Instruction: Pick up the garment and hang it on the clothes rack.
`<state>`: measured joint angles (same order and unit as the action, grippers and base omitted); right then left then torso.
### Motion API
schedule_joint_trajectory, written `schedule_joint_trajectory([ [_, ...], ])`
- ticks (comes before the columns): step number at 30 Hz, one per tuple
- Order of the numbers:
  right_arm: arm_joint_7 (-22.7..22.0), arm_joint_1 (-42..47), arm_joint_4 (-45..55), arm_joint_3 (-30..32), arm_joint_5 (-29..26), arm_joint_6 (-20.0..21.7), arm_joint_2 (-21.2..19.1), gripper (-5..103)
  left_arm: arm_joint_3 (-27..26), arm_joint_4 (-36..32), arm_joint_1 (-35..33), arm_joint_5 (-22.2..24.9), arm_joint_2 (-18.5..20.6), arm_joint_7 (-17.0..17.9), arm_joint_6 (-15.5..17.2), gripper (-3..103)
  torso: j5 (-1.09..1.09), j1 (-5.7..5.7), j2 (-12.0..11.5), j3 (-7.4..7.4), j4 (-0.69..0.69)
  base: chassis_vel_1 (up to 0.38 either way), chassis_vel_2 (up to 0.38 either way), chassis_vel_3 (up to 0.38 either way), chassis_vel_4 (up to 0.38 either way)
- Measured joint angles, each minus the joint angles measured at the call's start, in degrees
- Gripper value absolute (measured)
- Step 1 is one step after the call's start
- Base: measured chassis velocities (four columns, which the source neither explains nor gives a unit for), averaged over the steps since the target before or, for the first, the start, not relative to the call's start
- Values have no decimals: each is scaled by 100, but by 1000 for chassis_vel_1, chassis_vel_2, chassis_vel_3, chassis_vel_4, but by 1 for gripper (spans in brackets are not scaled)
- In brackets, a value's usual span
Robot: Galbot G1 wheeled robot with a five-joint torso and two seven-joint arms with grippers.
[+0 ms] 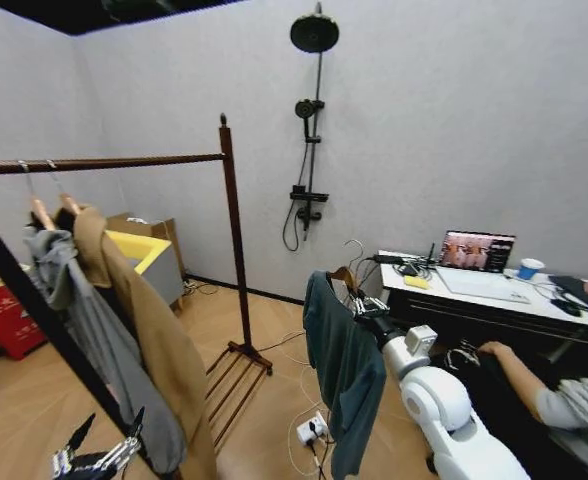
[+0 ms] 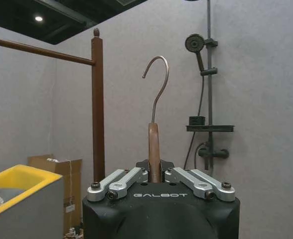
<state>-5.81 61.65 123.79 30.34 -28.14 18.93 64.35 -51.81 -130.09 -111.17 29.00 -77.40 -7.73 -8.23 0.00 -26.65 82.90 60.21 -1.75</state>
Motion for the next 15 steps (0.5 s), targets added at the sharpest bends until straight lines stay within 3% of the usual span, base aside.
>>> schedule_joint_trajectory([
  [15,77,40,121,-57,91,12,105,10,0,0,0,0,0,0,0,100,1,-4,-2,1,0,29,226,232,26],
])
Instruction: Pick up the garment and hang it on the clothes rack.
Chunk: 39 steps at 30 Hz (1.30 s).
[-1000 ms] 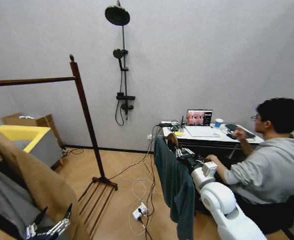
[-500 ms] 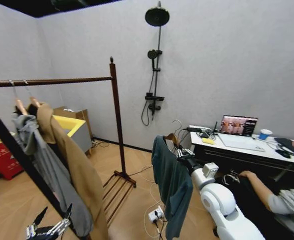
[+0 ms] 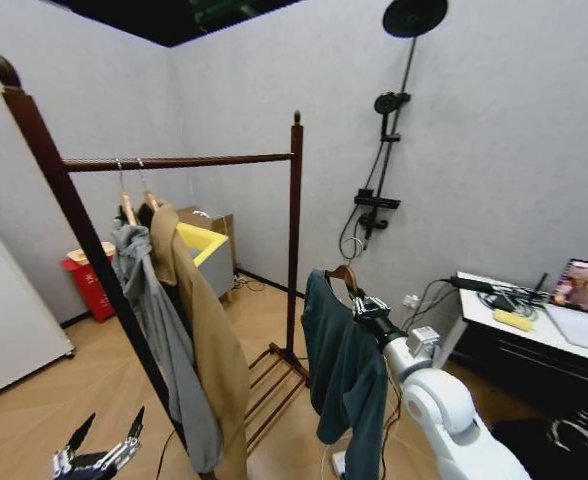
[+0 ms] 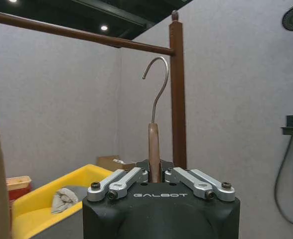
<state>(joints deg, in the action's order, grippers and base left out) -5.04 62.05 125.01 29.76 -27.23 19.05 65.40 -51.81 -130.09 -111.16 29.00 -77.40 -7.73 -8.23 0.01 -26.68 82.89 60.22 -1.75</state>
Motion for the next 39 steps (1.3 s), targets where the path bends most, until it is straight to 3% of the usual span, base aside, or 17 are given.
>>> schedule_joint_trajectory([
  [7,-40,-140,-172,88,-13,2,5,10,0,0,0,0,0,1,0,100,-1,2,1,-1,1,108,154,152,96],
  [13,10,-593,-328,87,-285,64,-562,10,0,0,0,0,0,1,0,100,-2,3,1,-1,1,65,65,61,69],
  [15,140,-1055,-409,-95,-591,210,-878,10,0,0,0,0,0,0,0,100,-2,3,2,-1,-3,0,0,0,0],
  [22,353,-2575,-857,-936,-1035,344,-1127,10,0,0,0,-1,0,0,0,100,-1,2,1,0,0,0,0,0,0],
  [31,159,-4498,-1674,-2168,-1347,548,-919,10,0,0,0,0,0,-5,0,100,-1,2,1,0,0,0,0,0,0],
  [34,33,-5102,-2017,-2541,-1354,557,-708,10,0,0,0,0,0,0,0,100,2,2,1,0,0,0,0,0,0],
  [36,-96,-5599,-2367,-2810,-1395,707,-317,10,0,0,-1,0,0,0,0,100,1,2,1,0,0,0,0,0,0],
  [39,-174,-5821,-2611,-2952,-1426,812,-28,10,0,0,0,0,0,0,0,100,1,2,1,0,1,0,0,0,0],
])
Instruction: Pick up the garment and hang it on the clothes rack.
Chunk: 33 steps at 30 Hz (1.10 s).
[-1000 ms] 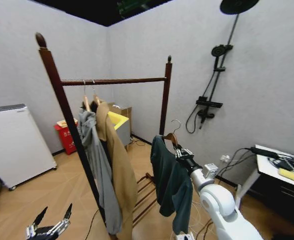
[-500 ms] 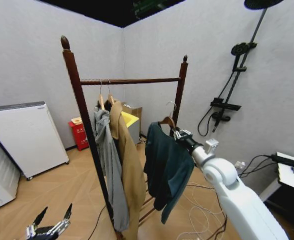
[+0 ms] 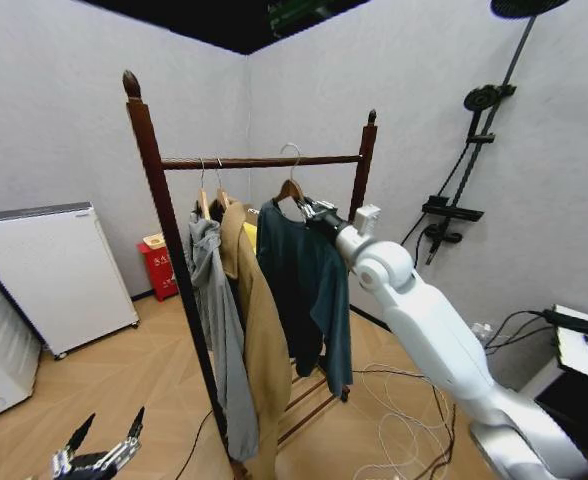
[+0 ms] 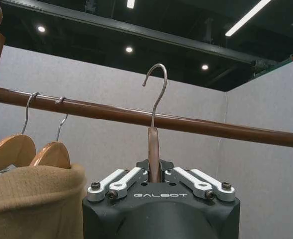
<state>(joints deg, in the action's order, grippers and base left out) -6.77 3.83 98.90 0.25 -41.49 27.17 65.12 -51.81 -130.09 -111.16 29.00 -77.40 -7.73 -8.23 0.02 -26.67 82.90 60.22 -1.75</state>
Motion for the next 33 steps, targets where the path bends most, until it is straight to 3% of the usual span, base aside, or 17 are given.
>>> schedule_joint_trajectory([
  [4,-122,-260,-461,-278,-76,32,448,10,0,0,0,0,0,0,0,100,0,0,0,0,1,0,0,0,0],
  [10,-218,-464,-865,-490,-30,5,759,10,0,0,0,0,0,0,0,100,0,0,0,0,0,0,0,0,0],
  [22,-88,-127,-842,-401,29,129,692,9,0,0,0,0,0,0,0,100,-2,0,1,-2,-1,0,0,0,0],
  [29,-431,251,28,-180,-575,178,413,35,0,0,0,0,0,0,0,100,-2,0,0,-1,2,0,0,0,0],
  [32,-823,765,910,147,-1073,323,-335,51,0,0,0,0,0,2,0,100,-2,0,1,-1,0,0,0,0,0],
  [33,-823,765,910,147,-1073,323,-335,51,0,0,0,0,0,2,0,100,-2,0,1,-1,0,0,0,0,0],
])
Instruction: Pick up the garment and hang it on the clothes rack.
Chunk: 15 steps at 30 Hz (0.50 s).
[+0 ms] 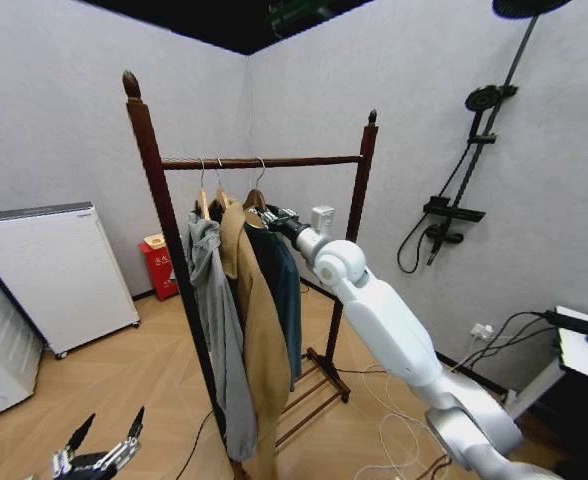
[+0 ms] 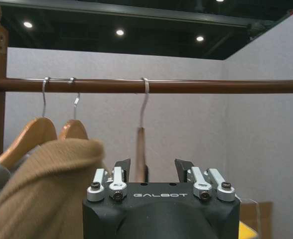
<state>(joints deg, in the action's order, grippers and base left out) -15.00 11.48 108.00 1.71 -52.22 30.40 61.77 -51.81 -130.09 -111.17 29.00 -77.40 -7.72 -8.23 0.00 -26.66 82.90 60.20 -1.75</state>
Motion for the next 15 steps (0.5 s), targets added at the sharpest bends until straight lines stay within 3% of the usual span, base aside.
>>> schedule_joint_trajectory([
  [2,-221,912,897,437,-220,50,-681,63,0,0,0,0,0,-1,0,100,-3,0,0,1,-4,0,0,0,0],
  [3,-221,912,897,437,-220,50,-681,63,0,0,0,0,0,-1,0,100,-3,0,0,1,-4,0,0,0,0],
  [5,-480,1740,1522,808,-258,41,-1051,73,1,0,0,0,0,-2,0,100,-3,0,0,0,-2,0,0,0,0],
  [6,-480,1740,1522,808,-258,41,-1051,73,1,0,0,0,0,-2,0,100,-3,0,0,0,-2,0,0,0,0],
  [8,-758,2567,2023,1271,-203,-15,-1251,84,0,0,0,0,0,-3,0,100,0,0,1,0,1,0,0,0,0],
  [10,-838,3654,2361,1982,162,39,-1270,90,0,0,0,0,0,-2,0,100,1,1,0,0,0,0,0,0,0],
  [11,-838,3654,2361,1982,162,39,-1270,90,0,0,0,0,0,-2,0,100,1,1,0,0,0,0,0,0,0],
  [12,-820,4147,2408,2298,475,41,-1207,95,0,0,0,0,0,-1,0,100,-3,1,0,0,-1,0,0,0,0],
  [13,-652,4925,2411,2849,1205,-78,-1007,100,1,0,0,0,-1,-2,0,100,-1,1,0,0,-1,0,0,0,0],
  [14,-504,5300,2362,3114,1597,-205,-867,100,0,0,0,0,0,-1,0,100,-1,1,1,0,-2,0,0,0,0],
  [15,-504,5300,2362,3114,1597,-205,-867,100,0,0,0,0,0,-1,0,100,-1,1,1,0,-2,0,0,0,0],
])
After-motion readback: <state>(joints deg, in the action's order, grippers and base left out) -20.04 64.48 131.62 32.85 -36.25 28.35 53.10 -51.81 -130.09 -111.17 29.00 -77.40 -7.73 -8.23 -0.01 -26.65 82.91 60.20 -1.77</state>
